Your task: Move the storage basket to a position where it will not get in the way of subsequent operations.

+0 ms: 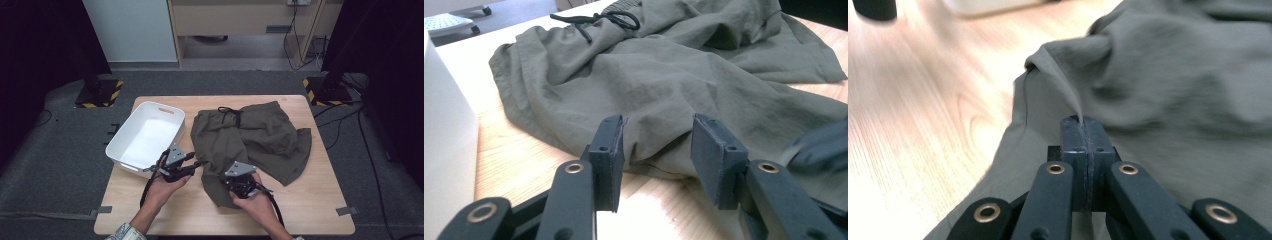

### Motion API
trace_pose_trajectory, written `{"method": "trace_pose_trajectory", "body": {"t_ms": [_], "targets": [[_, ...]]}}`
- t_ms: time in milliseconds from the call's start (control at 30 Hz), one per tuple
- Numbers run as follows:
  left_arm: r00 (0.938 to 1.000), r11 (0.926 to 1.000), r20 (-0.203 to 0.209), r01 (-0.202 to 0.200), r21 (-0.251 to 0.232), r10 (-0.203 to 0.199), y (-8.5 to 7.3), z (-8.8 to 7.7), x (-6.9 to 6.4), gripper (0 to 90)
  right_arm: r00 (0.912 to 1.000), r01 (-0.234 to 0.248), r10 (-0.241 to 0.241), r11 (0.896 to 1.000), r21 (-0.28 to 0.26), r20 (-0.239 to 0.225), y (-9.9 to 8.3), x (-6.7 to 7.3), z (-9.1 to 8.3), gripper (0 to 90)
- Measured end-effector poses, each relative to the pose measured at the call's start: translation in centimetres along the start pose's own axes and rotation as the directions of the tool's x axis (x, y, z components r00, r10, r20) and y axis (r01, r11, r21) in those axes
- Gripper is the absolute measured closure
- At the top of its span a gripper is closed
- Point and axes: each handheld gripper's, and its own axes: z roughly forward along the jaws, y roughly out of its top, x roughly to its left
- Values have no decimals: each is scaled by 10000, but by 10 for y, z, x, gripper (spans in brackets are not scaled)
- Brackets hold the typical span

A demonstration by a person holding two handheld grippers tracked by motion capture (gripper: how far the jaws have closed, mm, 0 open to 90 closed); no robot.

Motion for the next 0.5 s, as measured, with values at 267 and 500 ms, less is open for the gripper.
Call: {"method": "trace_pose_trajectory", "body": {"t_ms": [267, 500], "targets": [[9997, 9985, -215, -142, 528, 154, -6, 24, 1, 549, 9916, -965, 881, 9914, 883, 947, -20, -40, -7, 900], [9982, 9924, -334, -459, 1143, 500, -12, 57, 2, 511, 9950, -728, 615, 9861, 1491, 792, -29, -43, 4, 900]]}}
